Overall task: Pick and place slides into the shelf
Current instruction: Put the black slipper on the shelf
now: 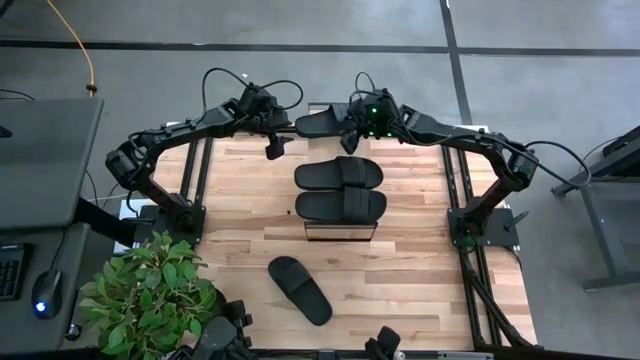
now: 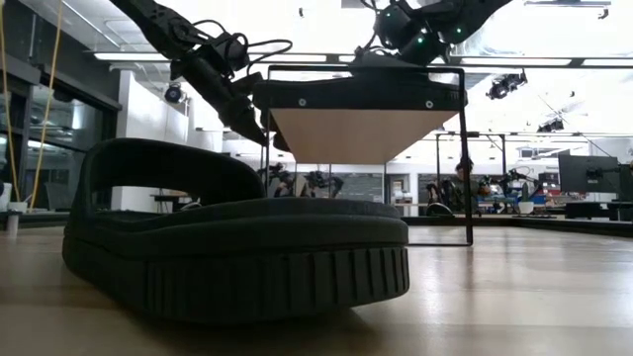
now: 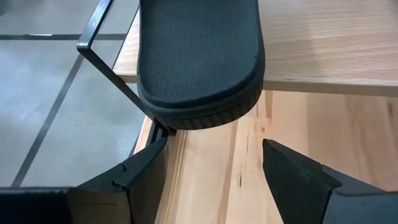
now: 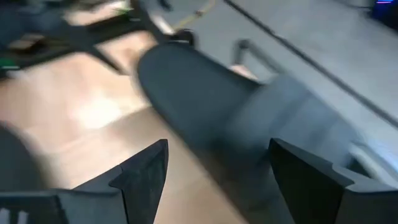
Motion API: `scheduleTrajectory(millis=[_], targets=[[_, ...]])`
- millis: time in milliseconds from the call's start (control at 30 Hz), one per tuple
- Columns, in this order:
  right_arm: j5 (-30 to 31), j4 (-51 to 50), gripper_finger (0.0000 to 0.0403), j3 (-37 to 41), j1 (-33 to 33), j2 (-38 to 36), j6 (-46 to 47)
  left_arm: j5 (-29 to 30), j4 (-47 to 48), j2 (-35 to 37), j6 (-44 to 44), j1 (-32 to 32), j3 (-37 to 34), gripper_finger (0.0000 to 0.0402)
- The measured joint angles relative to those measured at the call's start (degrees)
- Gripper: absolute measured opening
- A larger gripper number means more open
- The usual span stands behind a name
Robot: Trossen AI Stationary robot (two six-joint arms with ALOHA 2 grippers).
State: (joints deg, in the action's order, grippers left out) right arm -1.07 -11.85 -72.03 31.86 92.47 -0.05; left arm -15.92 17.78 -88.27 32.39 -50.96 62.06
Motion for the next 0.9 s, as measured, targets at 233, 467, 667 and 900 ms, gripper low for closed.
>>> scheduleTrajectory(millis=[233,467,667,900], targets=[[8.3,-1.2,0.027,0.0,0.0,0.1,-0.4,-0.1,0.0,0.0,-1.0,0.0,0.0,0.0241],[12.3,-1.3,0.027,0.0,-0.1,0.1,-0.1,-0.2,0.3,0.0,-1.2,0.0,0.0,0.0241],[17.4,-1.4,0.027,0.0,-0.2,0.1,0.0,-0.2,0.4,0.0,-1.2,0.0,0.0,0.0241],[16.2,-0.4,0.027,0.0,-0.2,0.0,-1.4,-0.2,0.4,0.0,-1.2,0.0,0.0,0.0241]])
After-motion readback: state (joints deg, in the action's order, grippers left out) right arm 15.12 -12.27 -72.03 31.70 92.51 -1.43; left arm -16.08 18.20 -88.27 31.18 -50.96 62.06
